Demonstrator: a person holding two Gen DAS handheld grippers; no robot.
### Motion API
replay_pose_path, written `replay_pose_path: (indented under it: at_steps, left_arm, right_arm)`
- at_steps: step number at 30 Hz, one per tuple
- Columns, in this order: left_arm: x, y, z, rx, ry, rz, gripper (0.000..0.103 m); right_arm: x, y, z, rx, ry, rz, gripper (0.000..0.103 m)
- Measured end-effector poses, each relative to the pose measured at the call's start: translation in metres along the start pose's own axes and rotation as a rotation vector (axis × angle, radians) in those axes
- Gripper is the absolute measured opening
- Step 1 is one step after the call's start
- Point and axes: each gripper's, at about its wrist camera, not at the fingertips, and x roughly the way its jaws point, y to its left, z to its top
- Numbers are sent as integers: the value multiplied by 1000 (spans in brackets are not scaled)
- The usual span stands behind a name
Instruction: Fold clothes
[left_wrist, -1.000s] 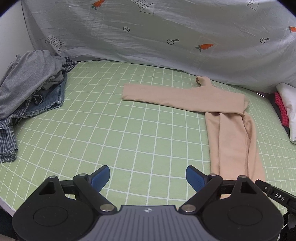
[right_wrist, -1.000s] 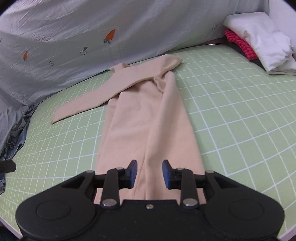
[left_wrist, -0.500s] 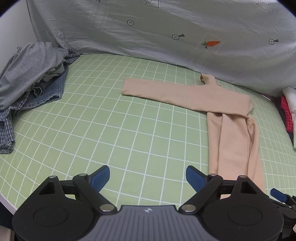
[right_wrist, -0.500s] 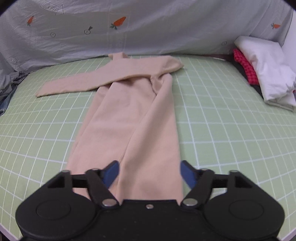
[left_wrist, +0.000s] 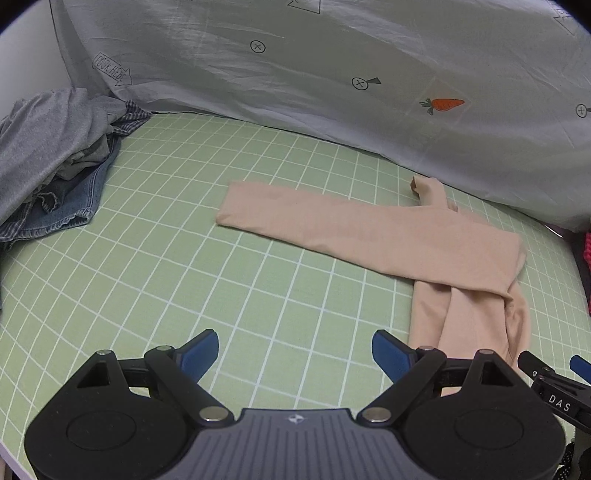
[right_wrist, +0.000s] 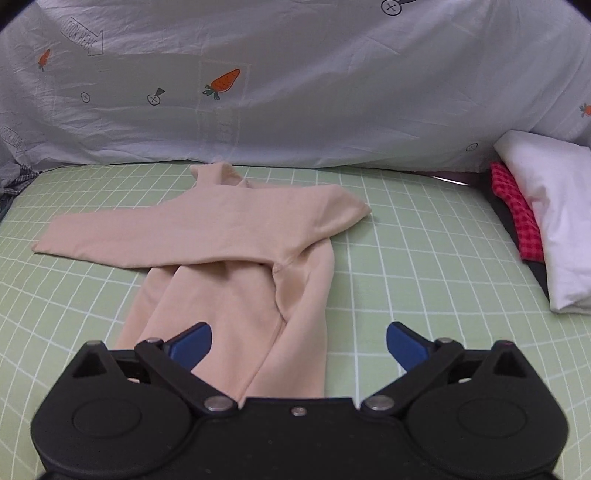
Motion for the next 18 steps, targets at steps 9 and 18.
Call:
replay_pose_path:
  at_steps: [9, 18]
  left_arm:
    - [51, -10, 39, 4, 45, 46, 90]
    - [63, -1, 30, -8, 105, 40, 90]
  right_arm:
    - [77, 17, 29, -130, 97, 46, 19]
    - [37, -1, 53, 45, -2, 116, 4]
